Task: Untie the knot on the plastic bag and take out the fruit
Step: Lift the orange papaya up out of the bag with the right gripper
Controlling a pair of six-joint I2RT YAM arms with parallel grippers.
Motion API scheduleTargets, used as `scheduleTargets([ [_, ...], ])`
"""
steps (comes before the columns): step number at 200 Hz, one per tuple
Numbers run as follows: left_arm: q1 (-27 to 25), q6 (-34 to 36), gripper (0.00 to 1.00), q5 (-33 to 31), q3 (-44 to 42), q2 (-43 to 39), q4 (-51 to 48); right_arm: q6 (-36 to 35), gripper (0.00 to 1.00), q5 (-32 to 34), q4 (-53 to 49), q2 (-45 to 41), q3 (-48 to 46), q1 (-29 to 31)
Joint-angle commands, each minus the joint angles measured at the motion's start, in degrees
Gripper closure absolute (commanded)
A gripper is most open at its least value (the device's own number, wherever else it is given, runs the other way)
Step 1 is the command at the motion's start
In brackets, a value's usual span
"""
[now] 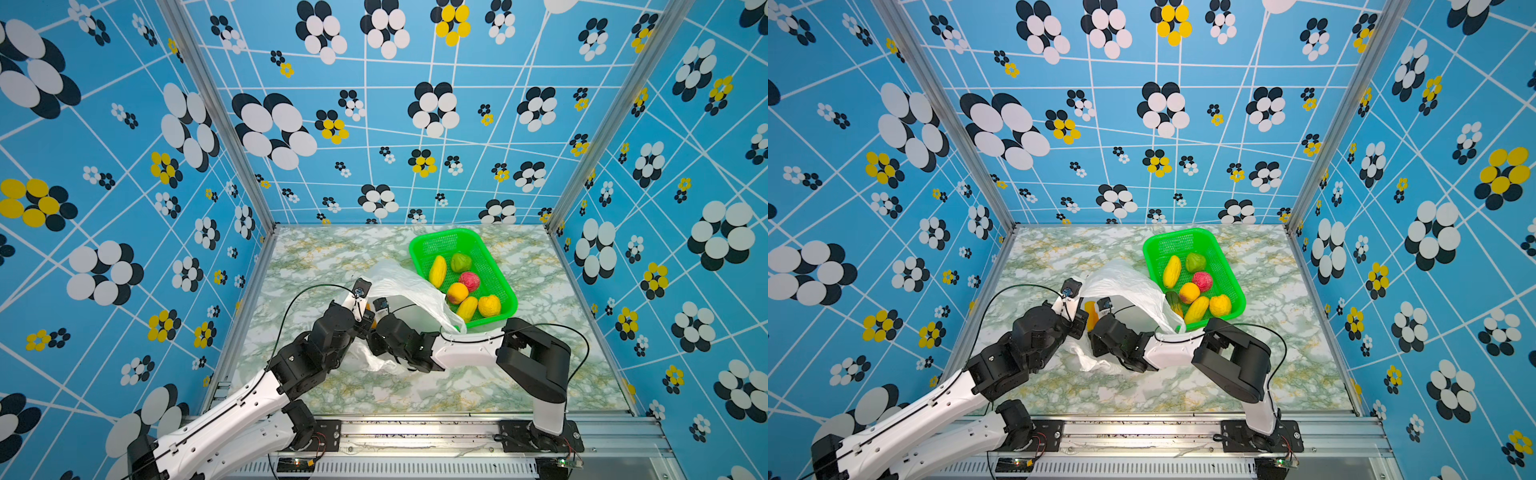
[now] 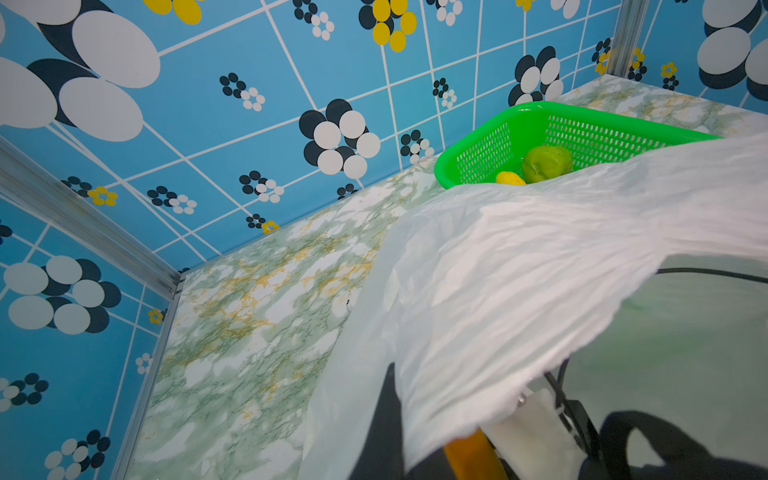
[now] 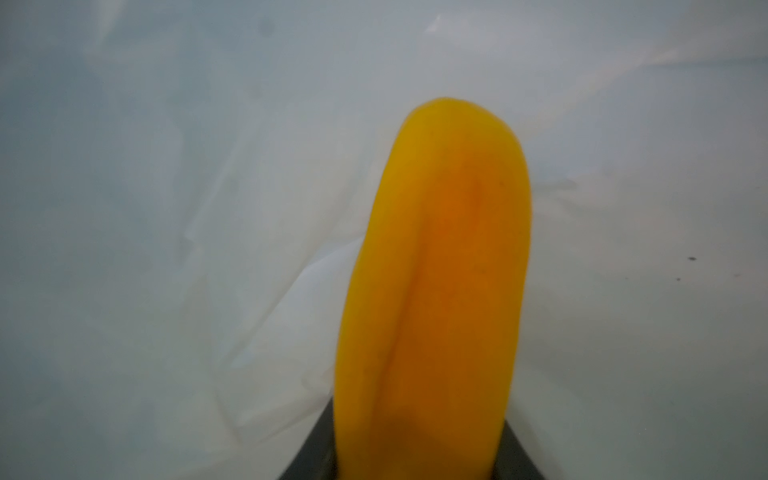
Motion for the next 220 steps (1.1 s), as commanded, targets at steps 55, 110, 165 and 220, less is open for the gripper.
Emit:
scheduleTargets([
  [55,-0.5,-0.1,1.0,-1.1,1.0,-0.3,0.2,6.1,0.68,14.4,5.9,-7.7,-9.3,-1.1],
  [110,-0.6,-0.2,1.0,-1.3,1.0,-0.2,0.2,2.8,0.69,15.6,16.7,-13.2,-17.0,-1.2],
  [165,-0.5,-0.1,1.0,-1.4,1.0,0.1,0.3,-5.8,0.62,5.5,33.1,-17.2,-24.4,-1.2],
  [220,-0.6,-0.1,1.0,-1.5,1.0,0.1,0.4,-9.4,0.53,0.0,44.5,-17.7,-28.7,-1.2],
])
